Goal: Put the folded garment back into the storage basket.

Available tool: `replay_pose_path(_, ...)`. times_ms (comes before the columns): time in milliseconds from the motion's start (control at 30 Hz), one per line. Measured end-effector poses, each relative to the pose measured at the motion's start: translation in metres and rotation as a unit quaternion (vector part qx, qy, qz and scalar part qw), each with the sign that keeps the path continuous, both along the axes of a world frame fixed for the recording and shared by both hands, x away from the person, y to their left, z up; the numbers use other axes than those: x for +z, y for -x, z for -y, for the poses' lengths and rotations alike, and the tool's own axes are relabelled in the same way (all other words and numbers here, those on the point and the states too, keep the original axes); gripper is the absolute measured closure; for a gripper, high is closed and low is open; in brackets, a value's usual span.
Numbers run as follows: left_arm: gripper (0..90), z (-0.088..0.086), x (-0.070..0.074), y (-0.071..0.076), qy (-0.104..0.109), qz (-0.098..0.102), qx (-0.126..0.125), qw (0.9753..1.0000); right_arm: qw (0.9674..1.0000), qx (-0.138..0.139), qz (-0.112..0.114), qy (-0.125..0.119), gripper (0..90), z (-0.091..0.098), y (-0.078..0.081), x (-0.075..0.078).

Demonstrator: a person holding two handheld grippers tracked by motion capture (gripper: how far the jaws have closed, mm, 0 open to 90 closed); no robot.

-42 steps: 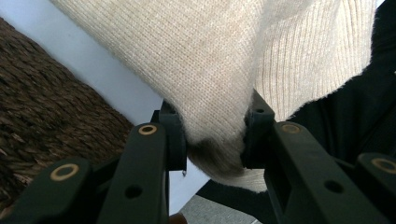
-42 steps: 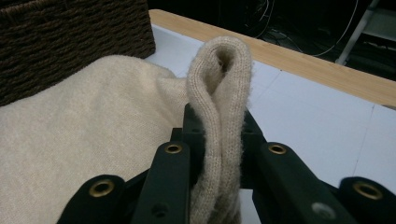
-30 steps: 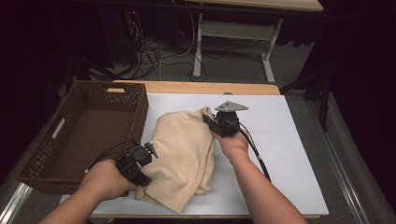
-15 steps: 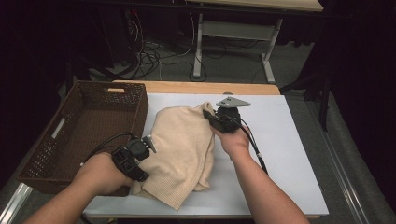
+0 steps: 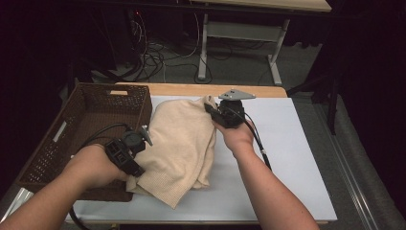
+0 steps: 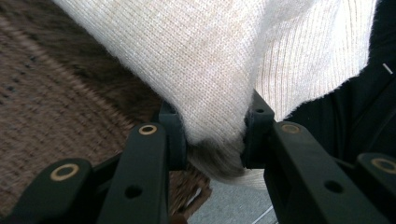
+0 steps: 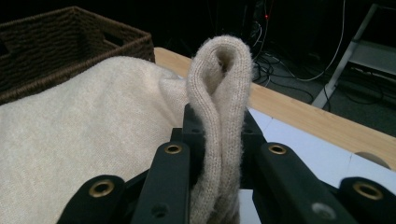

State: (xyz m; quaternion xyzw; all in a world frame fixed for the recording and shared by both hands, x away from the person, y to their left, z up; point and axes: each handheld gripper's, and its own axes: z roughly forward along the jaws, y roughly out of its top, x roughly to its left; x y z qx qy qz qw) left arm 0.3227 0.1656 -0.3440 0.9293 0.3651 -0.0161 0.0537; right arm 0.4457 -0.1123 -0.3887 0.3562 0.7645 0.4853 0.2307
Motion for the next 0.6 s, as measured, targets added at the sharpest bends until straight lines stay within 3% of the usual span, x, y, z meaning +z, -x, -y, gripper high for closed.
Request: replay_pose_path(600,65.5,-0.024,0.040,-0.004,-0.006,0.017,0.006,0.9998,0.9996,0.004,0.025,-0.012,80.0,-0.021,-0.005,0.043)
